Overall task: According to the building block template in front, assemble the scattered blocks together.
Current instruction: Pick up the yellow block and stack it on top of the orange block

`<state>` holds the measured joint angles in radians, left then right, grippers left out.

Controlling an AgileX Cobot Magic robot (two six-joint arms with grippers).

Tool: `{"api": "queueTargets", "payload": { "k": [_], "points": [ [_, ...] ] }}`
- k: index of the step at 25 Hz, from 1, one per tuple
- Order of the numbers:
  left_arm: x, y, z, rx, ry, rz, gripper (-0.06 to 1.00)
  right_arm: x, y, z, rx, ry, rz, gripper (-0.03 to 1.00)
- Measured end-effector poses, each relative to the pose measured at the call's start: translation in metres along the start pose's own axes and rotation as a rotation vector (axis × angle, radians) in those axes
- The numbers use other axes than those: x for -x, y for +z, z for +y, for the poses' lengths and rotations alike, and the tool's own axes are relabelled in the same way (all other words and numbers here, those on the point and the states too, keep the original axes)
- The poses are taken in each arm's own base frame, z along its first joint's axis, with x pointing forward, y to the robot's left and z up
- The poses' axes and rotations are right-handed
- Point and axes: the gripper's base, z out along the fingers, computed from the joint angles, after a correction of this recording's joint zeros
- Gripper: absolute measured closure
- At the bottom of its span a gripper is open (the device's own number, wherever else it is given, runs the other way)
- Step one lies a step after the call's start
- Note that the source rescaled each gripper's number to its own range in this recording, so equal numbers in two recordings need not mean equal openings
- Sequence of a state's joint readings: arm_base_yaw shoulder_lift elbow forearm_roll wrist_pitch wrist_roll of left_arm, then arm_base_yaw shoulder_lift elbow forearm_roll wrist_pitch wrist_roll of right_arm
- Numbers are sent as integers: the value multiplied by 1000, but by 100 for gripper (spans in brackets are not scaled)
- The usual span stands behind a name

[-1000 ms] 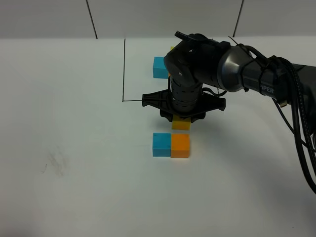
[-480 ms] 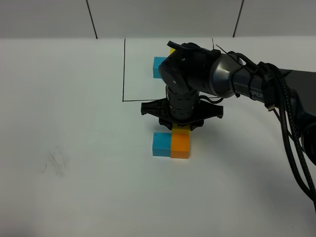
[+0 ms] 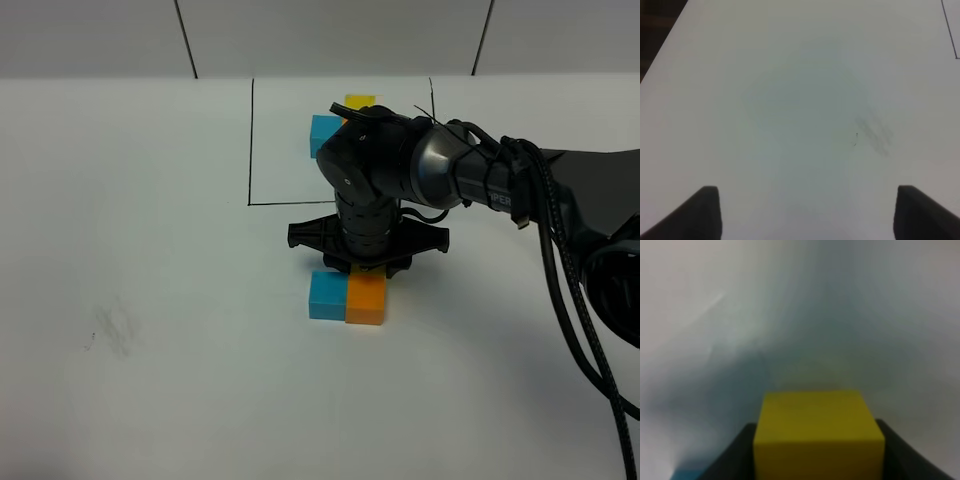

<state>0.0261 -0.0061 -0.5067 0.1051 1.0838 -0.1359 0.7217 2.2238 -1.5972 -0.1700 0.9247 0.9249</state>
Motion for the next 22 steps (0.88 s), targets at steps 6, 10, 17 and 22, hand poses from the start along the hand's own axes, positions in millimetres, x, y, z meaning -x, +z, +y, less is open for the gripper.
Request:
{"api": "queueTargets", "payload": {
  "k": [6,10,17,22],
  "points": [
    [0,0,0,0,0,0,35,1,2,1,-3,-1,1,74],
    [0,0,0,0,1,0,35,1,3,1,-3,-1,2,74],
    [0,0,0,0,1,0,35,1,3,2,0,12,3,74],
    [0,0,0,0,1,0,35,0,9,2,-6,18,9,56]
  ]
}}
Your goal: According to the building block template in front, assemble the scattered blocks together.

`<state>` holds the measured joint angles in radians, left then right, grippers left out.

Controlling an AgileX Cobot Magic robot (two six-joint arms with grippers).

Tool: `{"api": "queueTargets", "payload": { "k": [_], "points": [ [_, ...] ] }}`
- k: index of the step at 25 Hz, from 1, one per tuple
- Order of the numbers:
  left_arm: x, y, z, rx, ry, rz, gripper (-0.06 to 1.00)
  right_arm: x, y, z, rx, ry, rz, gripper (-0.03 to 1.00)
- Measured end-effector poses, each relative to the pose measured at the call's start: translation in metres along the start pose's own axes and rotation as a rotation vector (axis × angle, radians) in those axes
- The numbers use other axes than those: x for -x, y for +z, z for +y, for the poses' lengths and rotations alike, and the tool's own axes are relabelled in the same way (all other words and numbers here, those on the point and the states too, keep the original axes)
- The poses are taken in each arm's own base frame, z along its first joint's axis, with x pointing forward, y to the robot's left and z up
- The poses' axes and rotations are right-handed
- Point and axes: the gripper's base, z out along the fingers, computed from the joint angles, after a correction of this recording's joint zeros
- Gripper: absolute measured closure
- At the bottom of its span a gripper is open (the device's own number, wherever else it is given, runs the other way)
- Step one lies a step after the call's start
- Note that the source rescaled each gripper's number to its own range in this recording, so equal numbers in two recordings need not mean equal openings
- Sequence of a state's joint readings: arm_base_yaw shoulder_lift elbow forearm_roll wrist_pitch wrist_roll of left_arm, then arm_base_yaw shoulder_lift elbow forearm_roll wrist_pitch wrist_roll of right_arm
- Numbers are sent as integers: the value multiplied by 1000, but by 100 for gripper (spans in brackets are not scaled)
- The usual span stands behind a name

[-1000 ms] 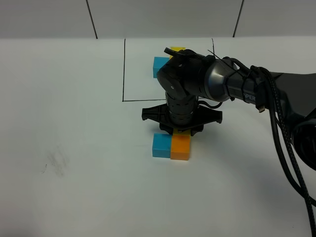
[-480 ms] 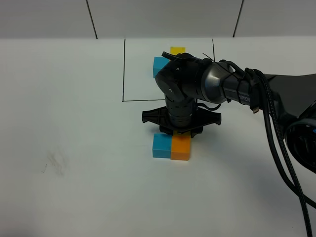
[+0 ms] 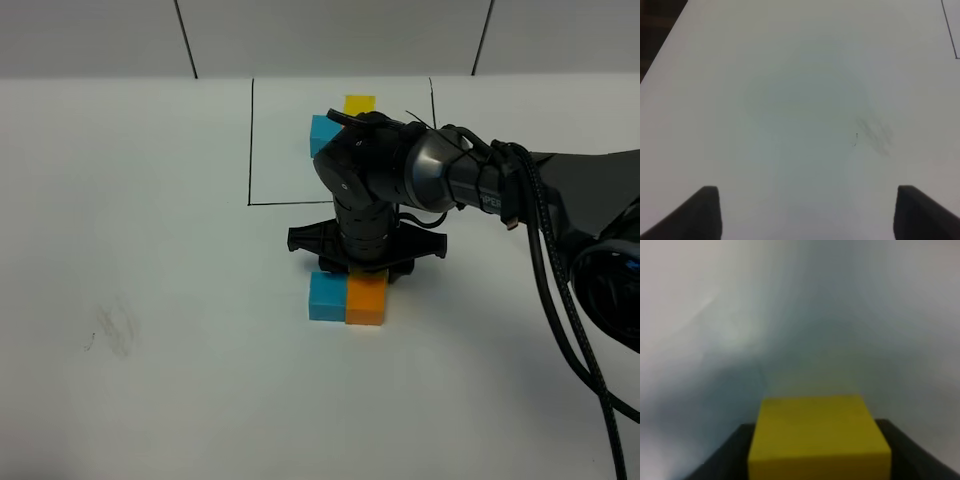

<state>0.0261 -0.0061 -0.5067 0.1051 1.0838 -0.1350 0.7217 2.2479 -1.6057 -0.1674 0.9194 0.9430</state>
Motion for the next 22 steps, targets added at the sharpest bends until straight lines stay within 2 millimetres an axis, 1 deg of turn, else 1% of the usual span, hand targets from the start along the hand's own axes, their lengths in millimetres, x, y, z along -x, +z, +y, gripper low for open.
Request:
{"api": "queueTargets", "payload": {
  "k": [2,4,5,6,8,11,12,15,17,18,19,21,22],
  "points": [
    [0,0,0,0,0,0,35,1,0,0,-4,-12,-11,39],
    [0,0,0,0,0,0,35,3,-1,-1,-11,-27,-25,26],
    [0,0,0,0,0,0,35,4,-2,-1,-21,-40,-33,21],
    [0,0,0,0,0,0,35,6,-3,0,-27,-53,-36,18],
    [0,0,0,0,0,0,35,10,-9,0,-39,-79,-54,16],
    [0,0,0,0,0,0,35,20,-32,0,-41,-110,-124,15],
    [0,0,0,0,0,0,35,24,-45,-1,-35,-118,-163,15],
    [0,0,0,0,0,0,35,37,-93,-7,-12,-140,-307,15],
    [0,0,0,0,0,0,35,47,-131,-20,-2,-133,-416,15],
    [0,0,0,0,0,0,35,53,-148,-30,-13,-133,-465,15],
    [0,0,0,0,0,0,35,60,-167,-44,-26,-127,-520,15],
    [0,0,0,0,0,0,35,72,-203,-77,-51,-117,-607,15],
    [0,0,0,0,0,0,35,78,-218,-96,-72,-115,-636,15]
  ]
}}
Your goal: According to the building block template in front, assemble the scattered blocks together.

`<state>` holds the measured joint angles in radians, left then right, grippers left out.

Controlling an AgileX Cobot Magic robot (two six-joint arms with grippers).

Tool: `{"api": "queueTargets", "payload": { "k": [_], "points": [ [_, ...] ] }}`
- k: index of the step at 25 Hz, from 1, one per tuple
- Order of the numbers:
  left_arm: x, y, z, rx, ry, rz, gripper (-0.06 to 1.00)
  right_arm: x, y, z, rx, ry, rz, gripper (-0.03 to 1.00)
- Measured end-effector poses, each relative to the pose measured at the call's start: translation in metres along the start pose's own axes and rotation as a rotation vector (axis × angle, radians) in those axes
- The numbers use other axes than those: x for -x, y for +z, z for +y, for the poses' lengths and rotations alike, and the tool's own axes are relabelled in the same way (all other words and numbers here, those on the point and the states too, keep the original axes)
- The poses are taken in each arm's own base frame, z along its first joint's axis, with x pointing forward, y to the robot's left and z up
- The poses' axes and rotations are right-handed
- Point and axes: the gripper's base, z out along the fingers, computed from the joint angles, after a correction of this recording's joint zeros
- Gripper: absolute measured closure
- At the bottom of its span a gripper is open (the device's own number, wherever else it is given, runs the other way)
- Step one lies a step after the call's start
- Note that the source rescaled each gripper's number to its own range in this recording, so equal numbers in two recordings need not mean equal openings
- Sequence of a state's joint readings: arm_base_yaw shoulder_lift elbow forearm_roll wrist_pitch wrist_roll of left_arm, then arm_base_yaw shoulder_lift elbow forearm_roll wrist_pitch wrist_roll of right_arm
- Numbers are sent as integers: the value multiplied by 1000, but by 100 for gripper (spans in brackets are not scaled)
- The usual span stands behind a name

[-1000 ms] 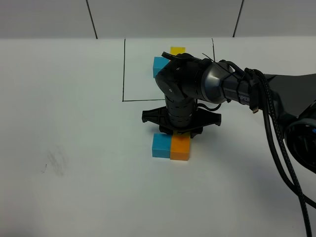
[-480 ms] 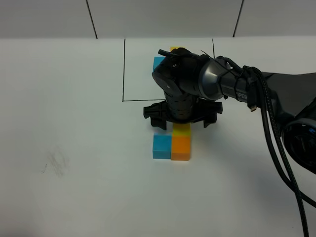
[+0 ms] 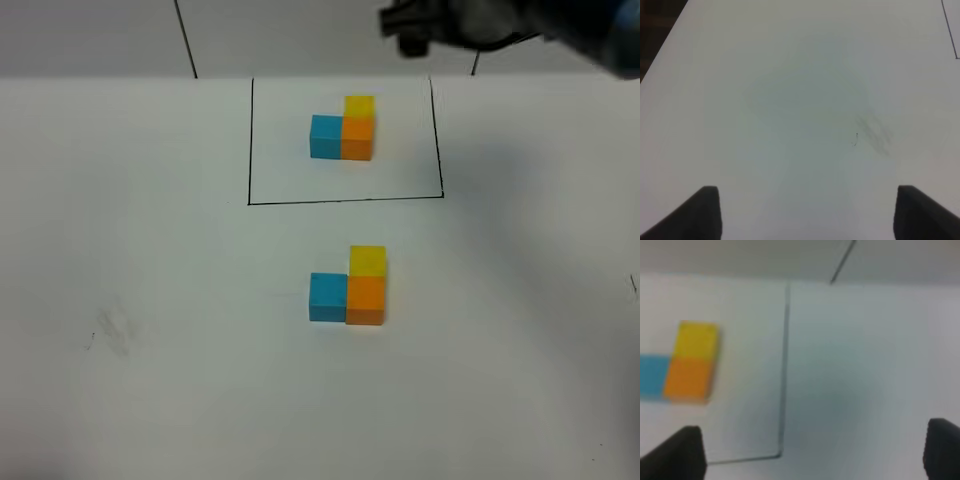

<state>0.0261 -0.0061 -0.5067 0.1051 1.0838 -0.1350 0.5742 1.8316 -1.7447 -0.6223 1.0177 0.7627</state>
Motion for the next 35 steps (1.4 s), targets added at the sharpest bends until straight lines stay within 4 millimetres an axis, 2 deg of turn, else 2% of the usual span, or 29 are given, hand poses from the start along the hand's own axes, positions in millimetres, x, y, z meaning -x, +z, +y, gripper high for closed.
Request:
{"api": "queueTargets", "payload": {
  "k": [2,6,9,11,13,15,17,21,24,28,31,35],
  "points": [
    [0,0,0,0,0,0,35,20,-22,-50,-48,16,-45,15],
    [0,0,0,0,0,0,35,34,-74,-145,-134,50,-87,15],
    [0,0,0,0,0,0,35,26,-115,-212,-258,2,-72,15],
    [0,0,0,0,0,0,35,15,-141,-243,-324,-33,-46,15],
    [0,0,0,0,0,0,35,3,-168,-265,-369,-62,-51,15],
    [0,0,0,0,0,0,35,-12,-189,-275,-384,-70,-57,15],
    [0,0,0,0,0,0,35,-29,-215,-276,-390,-61,-91,15],
    [0,0,0,0,1,0,35,-71,-257,-262,-331,-74,-174,17],
    [0,0,0,0,1,0,35,-116,-281,-249,-269,-147,-263,18],
    [0,0,0,0,1,0,35,-175,-296,-239,-175,-215,-430,18],
    [0,0,0,1,1,0,35,-215,-295,-234,-107,-216,-519,18],
    [0,0,0,1,1,0,35,-262,-282,-226,-33,-198,-584,18]
  ]
}}
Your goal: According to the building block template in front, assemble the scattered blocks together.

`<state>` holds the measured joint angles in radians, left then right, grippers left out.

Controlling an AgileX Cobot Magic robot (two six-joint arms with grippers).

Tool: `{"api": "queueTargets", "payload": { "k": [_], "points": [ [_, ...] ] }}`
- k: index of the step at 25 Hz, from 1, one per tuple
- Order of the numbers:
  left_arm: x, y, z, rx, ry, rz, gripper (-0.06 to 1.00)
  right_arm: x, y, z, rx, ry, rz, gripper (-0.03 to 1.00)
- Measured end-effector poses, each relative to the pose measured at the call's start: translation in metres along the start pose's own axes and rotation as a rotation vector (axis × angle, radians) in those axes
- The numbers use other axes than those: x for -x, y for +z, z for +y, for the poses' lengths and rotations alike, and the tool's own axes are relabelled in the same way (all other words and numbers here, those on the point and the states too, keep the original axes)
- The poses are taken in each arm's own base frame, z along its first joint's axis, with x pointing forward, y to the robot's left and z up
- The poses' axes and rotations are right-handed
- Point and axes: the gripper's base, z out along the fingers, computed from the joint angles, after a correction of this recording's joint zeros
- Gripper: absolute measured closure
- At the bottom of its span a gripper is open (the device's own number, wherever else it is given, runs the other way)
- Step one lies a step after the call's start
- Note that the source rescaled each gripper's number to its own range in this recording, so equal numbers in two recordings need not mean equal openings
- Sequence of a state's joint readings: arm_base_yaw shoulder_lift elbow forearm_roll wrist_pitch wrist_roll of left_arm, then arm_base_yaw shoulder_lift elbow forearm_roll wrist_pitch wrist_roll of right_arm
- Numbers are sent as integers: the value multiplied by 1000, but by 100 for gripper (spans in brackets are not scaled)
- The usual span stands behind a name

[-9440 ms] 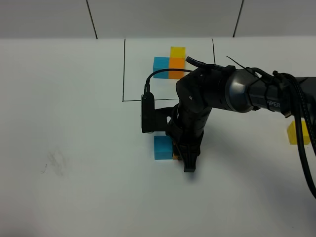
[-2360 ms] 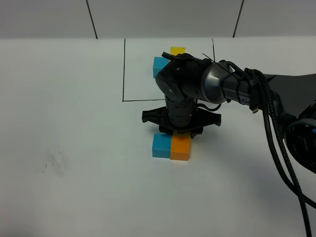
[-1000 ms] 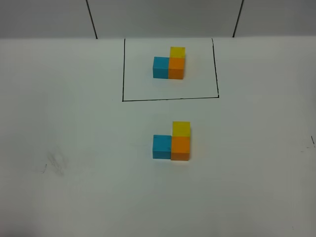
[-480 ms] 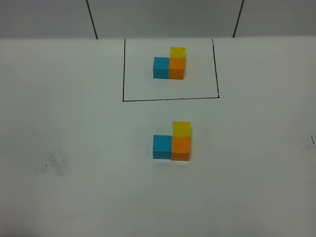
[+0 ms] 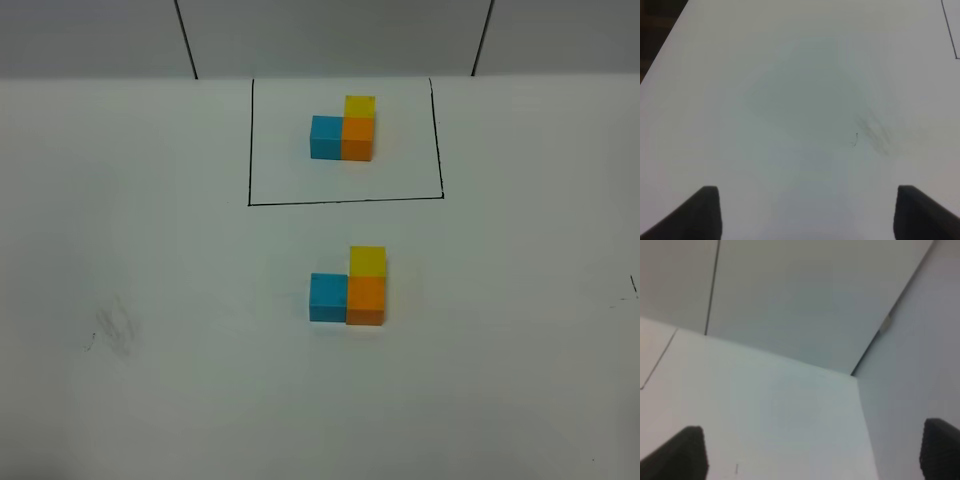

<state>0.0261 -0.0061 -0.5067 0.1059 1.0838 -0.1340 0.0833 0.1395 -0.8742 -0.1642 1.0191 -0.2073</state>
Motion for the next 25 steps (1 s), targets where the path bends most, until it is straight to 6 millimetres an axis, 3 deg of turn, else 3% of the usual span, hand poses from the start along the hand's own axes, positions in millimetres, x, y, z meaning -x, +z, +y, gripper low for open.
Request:
{"api": "queueTargets", "payload": {
  "k": [4,12,25],
  "points": [
    [0,0,0,0,0,0,35,-38,3,16,40,37,-4,18],
    [0,0,0,0,0,0,35,-79,39,38,122,177,183,18],
    [0,0,0,0,0,0,35,-89,43,41,132,188,254,18]
  ]
}}
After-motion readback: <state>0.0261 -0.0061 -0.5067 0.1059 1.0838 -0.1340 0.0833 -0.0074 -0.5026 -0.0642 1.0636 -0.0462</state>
